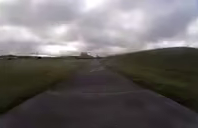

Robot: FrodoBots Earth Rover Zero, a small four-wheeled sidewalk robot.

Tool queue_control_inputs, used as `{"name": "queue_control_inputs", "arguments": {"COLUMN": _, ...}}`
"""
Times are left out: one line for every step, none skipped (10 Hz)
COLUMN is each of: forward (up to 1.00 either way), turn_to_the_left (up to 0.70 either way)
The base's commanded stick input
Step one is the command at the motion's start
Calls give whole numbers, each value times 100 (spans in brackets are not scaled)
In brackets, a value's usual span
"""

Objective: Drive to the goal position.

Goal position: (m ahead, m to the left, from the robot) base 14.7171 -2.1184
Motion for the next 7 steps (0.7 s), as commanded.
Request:
{"name": "queue_control_inputs", "arguments": {"forward": 100, "turn_to_the_left": 0}}
{"name": "queue_control_inputs", "arguments": {"forward": 100, "turn_to_the_left": 0}}
{"name": "queue_control_inputs", "arguments": {"forward": 100, "turn_to_the_left": 0}}
{"name": "queue_control_inputs", "arguments": {"forward": 100, "turn_to_the_left": 0}}
{"name": "queue_control_inputs", "arguments": {"forward": 100, "turn_to_the_left": 0}}
{"name": "queue_control_inputs", "arguments": {"forward": 100, "turn_to_the_left": 0}}
{"name": "queue_control_inputs", "arguments": {"forward": 100, "turn_to_the_left": 0}}
